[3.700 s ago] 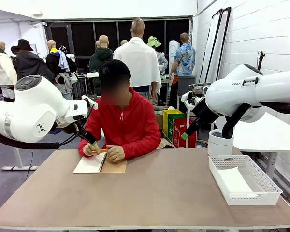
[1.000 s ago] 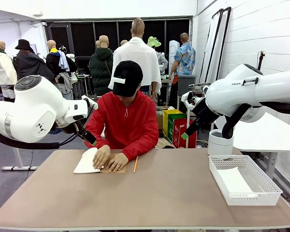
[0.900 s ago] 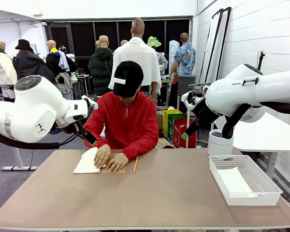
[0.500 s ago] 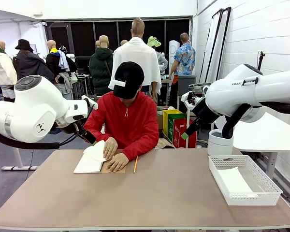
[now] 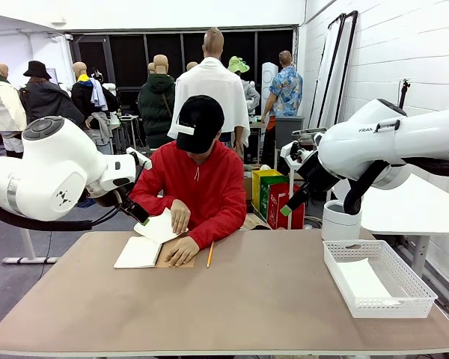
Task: Sort the paper based on its condition.
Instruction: If a person hands you a paper, place it in the Organizing basket , and if it's crumpled, put it in the Trash can.
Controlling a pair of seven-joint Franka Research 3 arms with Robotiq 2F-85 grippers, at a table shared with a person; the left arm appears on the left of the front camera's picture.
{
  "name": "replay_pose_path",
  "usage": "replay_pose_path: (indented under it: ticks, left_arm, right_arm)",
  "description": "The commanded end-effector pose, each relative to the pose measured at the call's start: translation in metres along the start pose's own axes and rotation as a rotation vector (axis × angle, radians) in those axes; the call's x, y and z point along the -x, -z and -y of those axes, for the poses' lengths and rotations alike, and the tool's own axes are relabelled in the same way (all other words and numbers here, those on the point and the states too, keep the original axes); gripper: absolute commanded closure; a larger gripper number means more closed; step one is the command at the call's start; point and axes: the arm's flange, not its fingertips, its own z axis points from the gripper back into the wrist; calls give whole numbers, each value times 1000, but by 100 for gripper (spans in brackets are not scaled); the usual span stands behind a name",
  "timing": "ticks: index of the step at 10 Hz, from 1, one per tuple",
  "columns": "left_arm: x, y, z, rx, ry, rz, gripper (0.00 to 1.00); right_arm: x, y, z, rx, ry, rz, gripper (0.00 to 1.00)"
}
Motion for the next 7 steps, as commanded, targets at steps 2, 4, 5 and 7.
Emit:
replay_pose_path:
  ticks: [2, 4, 5, 7]
  left_arm:
    - [0, -1, 0, -1, 1, 1, 0]
    - [0, -1, 0, -1, 1, 1, 0]
    - [0, -1, 0, -1, 1, 1, 0]
    - [0, -1, 0, -1, 1, 1, 0]
  right_arm:
    - [-1, 1, -1, 2, 11, 3, 0]
    - [-1, 1, -1, 2, 11, 3, 0]
    - [-1, 1, -1, 2, 11, 3, 0]
    - [-1, 1, -1, 2, 11, 3, 0]
